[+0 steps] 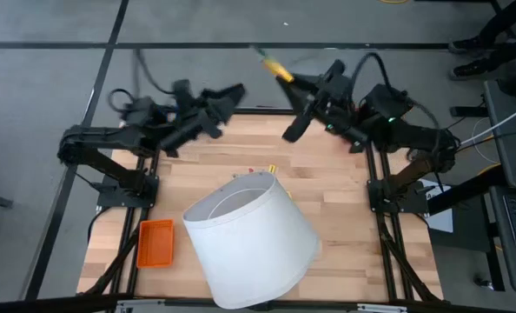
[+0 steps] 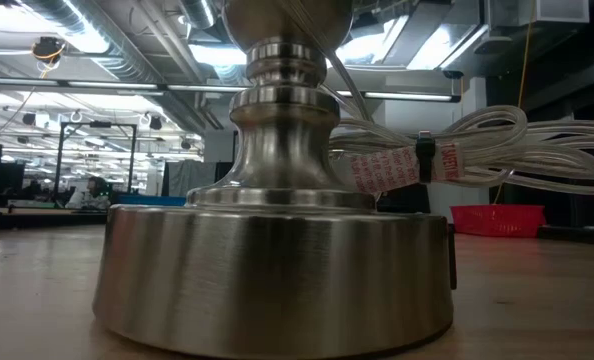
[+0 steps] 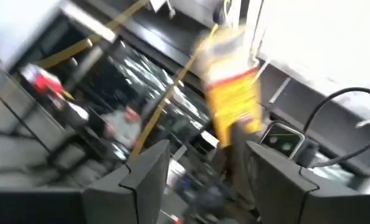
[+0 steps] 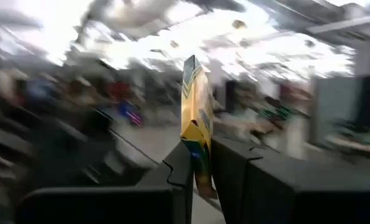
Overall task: Pick & Place School Supplies
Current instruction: Put the yellow crayon box into the red basket
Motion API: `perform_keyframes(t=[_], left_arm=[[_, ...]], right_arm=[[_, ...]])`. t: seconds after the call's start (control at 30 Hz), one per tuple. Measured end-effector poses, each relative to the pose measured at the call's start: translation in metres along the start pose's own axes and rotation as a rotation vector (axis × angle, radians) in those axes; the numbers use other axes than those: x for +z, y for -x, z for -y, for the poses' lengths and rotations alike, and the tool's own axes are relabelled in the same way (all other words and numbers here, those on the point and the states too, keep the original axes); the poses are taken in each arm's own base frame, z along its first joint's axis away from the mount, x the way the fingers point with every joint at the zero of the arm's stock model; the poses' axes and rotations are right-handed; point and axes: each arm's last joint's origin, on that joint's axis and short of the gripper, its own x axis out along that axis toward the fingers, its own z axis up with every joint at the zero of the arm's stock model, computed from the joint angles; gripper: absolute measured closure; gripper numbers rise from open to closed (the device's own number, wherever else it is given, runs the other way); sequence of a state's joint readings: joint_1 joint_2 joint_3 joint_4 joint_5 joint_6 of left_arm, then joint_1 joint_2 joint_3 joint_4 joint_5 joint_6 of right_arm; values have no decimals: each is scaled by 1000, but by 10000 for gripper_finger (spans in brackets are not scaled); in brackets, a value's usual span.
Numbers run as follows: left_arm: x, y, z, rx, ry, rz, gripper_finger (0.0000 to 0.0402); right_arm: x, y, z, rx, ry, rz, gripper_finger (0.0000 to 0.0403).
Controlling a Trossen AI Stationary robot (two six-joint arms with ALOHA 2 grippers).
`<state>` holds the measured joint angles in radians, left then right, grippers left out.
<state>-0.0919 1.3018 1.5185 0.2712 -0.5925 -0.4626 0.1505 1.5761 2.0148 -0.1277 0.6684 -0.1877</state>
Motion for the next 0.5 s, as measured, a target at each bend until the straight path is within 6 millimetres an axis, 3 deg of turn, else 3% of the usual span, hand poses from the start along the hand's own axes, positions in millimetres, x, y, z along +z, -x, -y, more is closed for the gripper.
perform_keyframes(t=[0.1, 0.27, 0.37, 0.5], left_arm=[[27, 18, 5, 33, -71, 62, 199], [60, 53, 12, 49, -202, 45, 198], [67, 73, 12, 5, -274, -62, 199], [61, 91, 6, 49, -297, -168, 201]], right_arm=[[5, 11, 13, -99, 33, -162, 361], [-19, 30, 41, -176, 41, -513, 360], [-33, 42, 60, -205, 13, -712, 360], [-58, 49, 73, -268, 55, -914, 360]])
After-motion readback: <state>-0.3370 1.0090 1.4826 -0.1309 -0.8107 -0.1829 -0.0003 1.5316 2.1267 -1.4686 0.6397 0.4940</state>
